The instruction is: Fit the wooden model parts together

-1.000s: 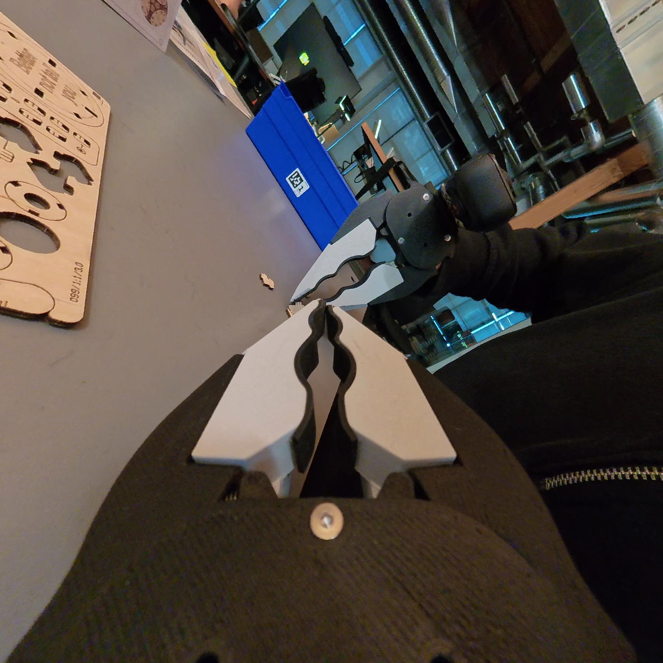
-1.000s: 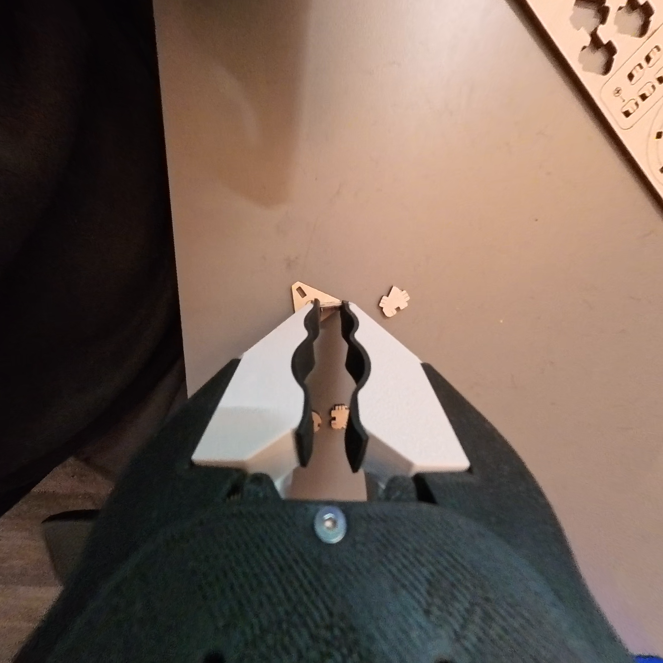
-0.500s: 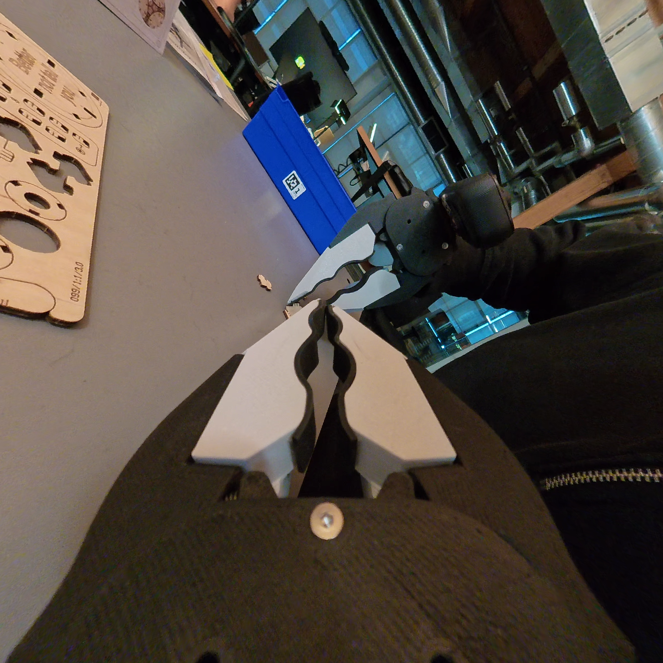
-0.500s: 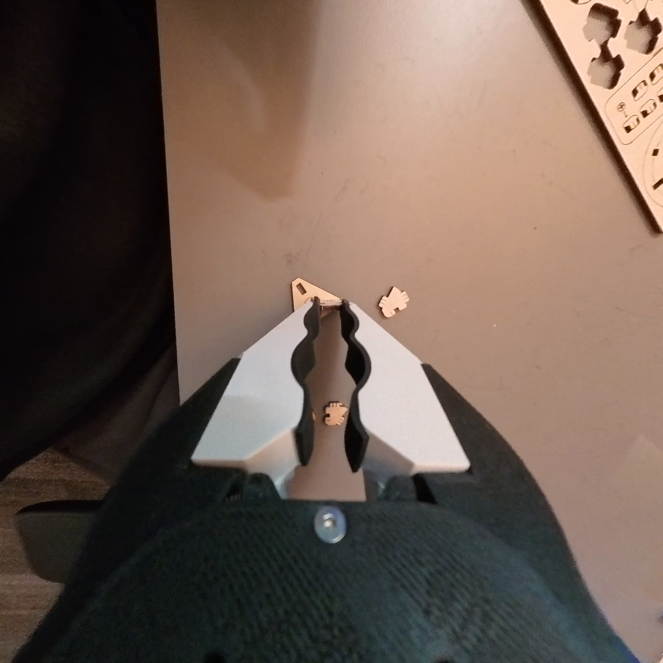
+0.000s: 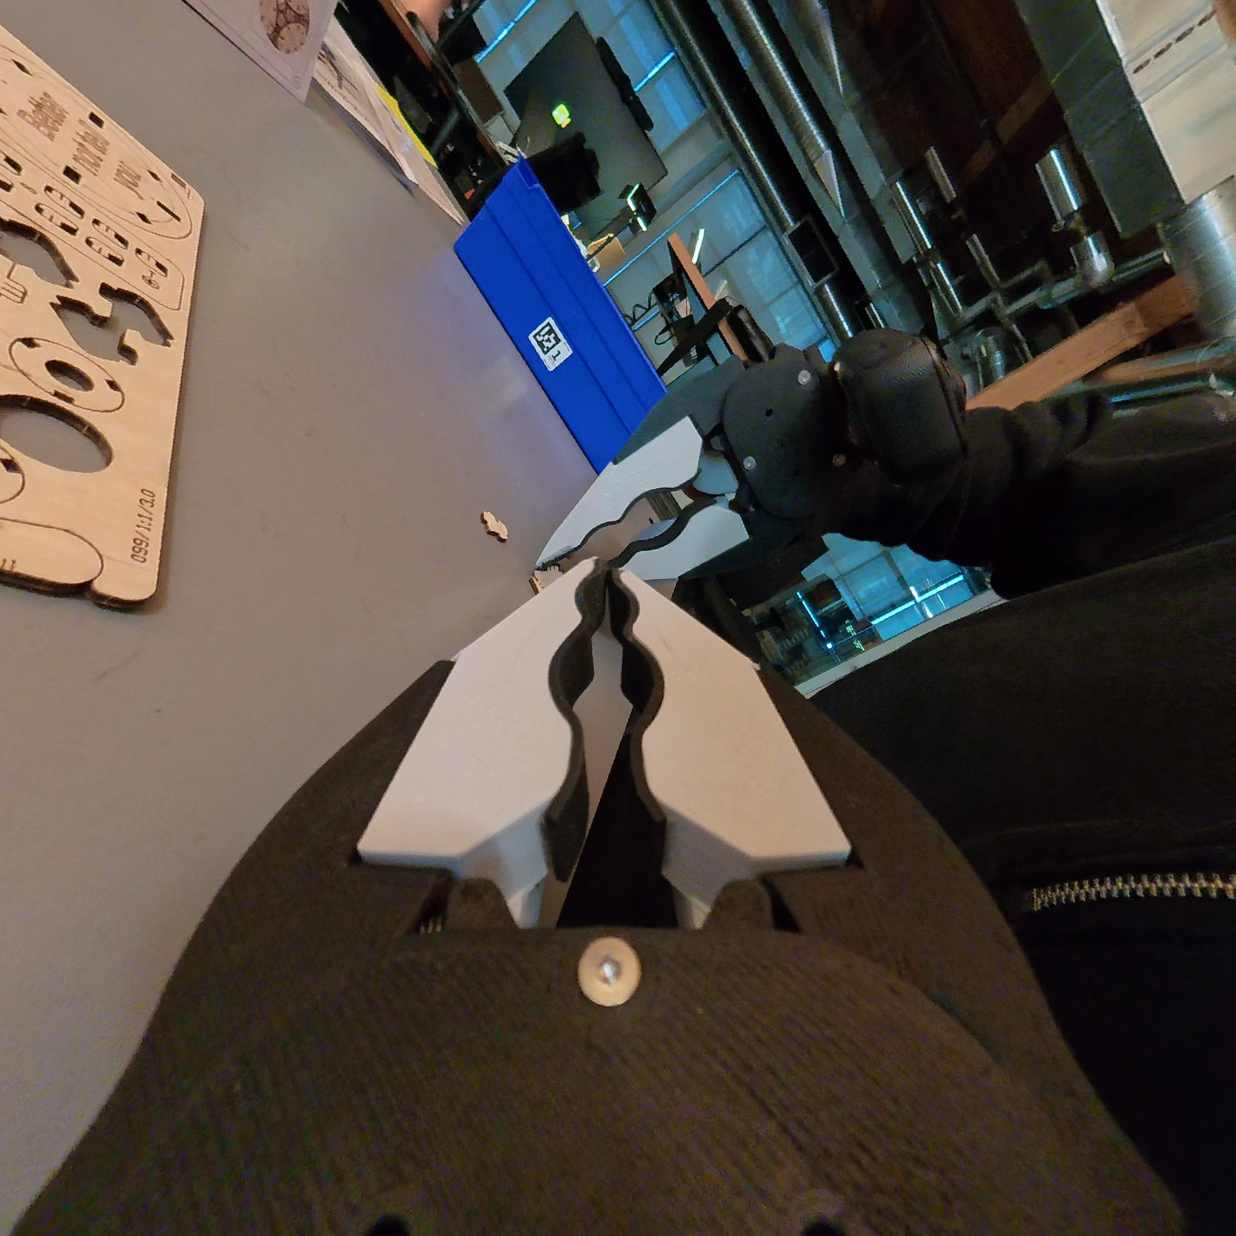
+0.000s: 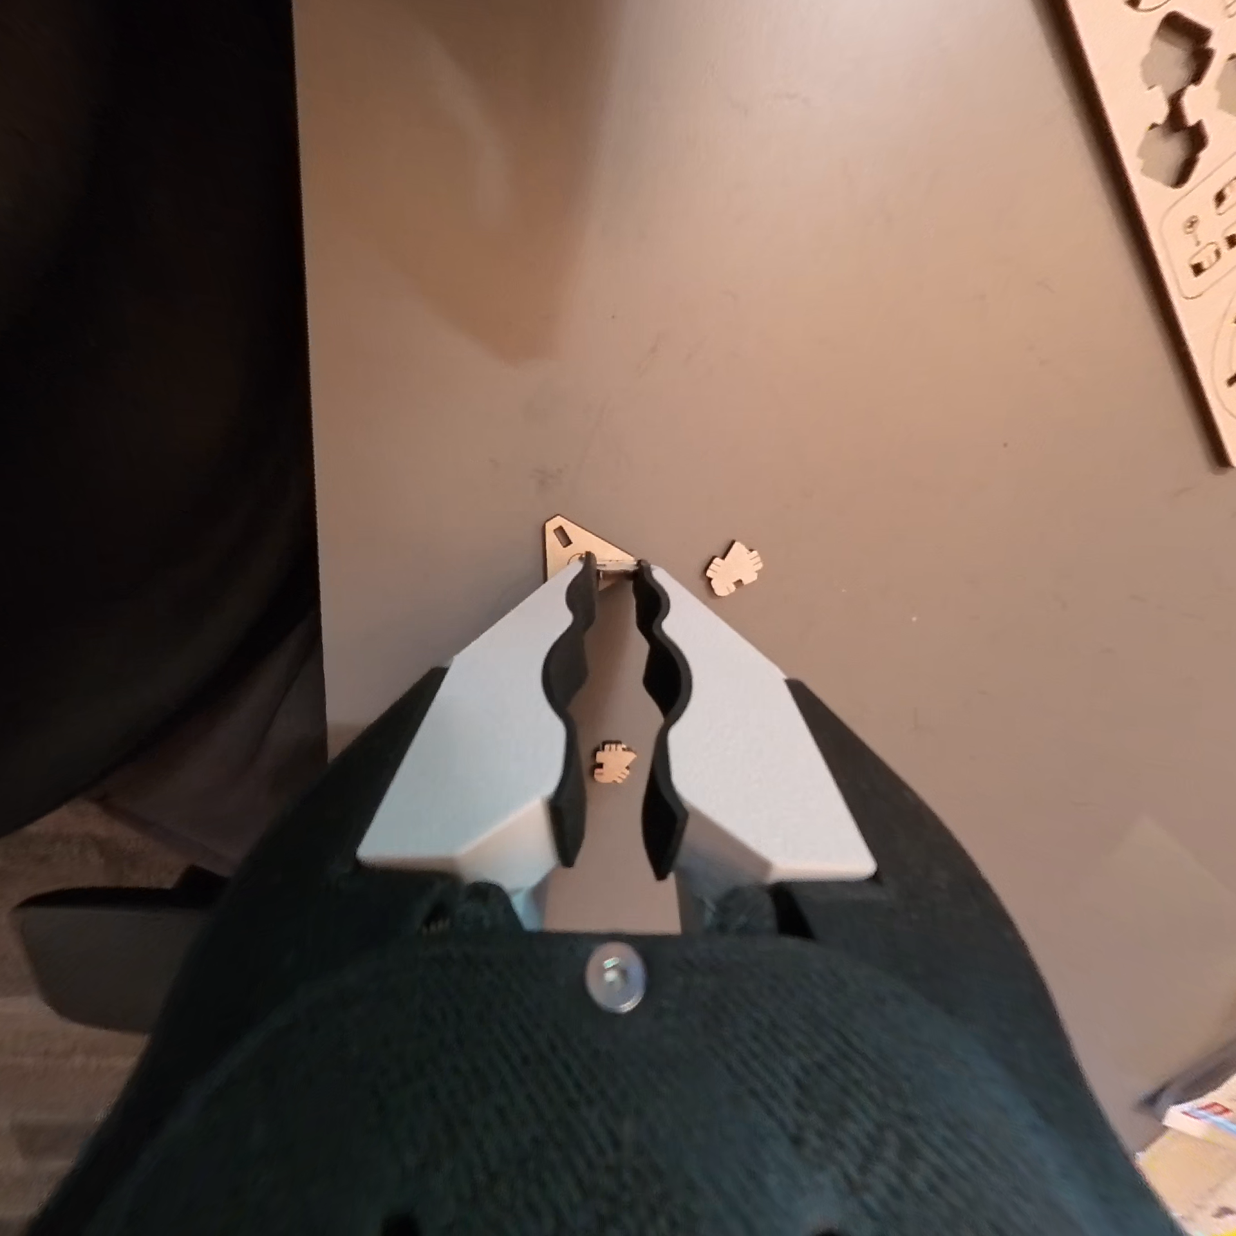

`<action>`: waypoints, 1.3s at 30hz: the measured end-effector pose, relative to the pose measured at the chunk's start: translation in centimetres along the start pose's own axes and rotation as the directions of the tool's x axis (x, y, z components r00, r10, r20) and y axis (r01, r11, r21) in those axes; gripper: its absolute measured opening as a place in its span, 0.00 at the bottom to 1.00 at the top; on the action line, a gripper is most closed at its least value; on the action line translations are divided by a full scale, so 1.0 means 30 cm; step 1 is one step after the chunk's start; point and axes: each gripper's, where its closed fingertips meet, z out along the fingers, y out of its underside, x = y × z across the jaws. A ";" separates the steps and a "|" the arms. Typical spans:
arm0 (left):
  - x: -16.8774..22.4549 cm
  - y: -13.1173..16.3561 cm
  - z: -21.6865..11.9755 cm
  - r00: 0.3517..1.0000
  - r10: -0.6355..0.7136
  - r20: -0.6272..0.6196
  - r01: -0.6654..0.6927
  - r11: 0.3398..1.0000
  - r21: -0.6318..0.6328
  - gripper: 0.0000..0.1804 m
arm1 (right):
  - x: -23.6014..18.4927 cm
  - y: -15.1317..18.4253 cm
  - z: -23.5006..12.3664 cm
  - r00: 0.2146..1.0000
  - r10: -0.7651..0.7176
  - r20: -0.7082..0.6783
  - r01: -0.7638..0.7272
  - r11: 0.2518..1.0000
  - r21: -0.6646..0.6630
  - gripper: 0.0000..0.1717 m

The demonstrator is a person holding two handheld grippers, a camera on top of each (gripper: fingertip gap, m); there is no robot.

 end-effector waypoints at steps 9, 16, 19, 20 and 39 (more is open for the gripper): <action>0.002 -0.005 -0.006 1.000 -0.006 -0.011 0.007 1.000 0.007 0.00 | 0.001 0.000 0.003 0.999 0.035 0.011 -0.035 0.999 0.013 0.06; -0.010 -0.017 -0.026 1.000 0.006 0.020 -0.006 1.000 0.020 0.00 | 0.001 0.003 0.001 0.999 0.039 -0.030 -0.039 0.999 -0.009 0.11; -0.014 -0.018 -0.026 1.000 0.008 0.028 -0.008 1.000 0.022 0.00 | -0.006 -0.010 -0.023 0.991 0.131 0.010 -0.131 0.991 0.037 0.40; -0.015 -0.016 -0.024 0.999 0.011 0.033 -0.011 1.000 0.017 0.00 | 0.008 -0.021 -0.042 0.987 0.162 0.002 -0.162 0.984 0.073 0.41; -0.006 -0.029 -0.039 1.000 -0.016 -0.008 0.016 0.999 0.038 0.00 | -0.009 -0.003 -0.016 0.819 0.568 0.082 -0.569 0.822 -0.007 0.12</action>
